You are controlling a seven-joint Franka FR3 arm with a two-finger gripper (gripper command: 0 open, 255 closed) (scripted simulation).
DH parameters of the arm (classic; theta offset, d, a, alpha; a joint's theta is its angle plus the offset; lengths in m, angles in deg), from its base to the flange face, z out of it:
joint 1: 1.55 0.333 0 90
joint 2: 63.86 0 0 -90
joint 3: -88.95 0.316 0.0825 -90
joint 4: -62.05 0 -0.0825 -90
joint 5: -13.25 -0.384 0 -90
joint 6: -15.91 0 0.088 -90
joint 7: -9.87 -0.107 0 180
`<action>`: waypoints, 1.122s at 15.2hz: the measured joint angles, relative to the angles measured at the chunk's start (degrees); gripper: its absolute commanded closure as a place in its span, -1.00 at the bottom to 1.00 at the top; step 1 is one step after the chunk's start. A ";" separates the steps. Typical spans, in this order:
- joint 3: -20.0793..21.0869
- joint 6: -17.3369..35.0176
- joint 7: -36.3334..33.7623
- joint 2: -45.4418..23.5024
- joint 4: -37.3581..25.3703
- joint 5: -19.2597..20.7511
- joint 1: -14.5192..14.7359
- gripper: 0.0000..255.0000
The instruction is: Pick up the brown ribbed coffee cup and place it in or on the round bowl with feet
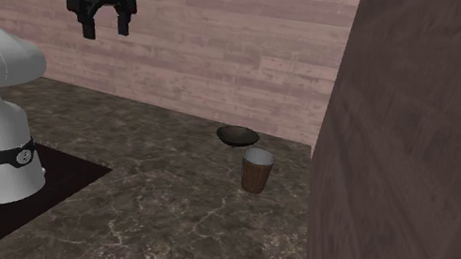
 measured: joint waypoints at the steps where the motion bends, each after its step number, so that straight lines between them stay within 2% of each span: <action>1: 0.00 0.00 0.00 0.00 0.00 0.00 0.00 -1.00; 9: 2.76 12.46 -1.51 -11.63 0.67 -2.12 0.92 -1.00; 14: 4.45 20.91 -2.38 -21.39 -0.84 -3.03 1.47 -1.00; 17: 5.39 24.08 -3.23 -27.18 -3.67 -3.30 1.81 -1.00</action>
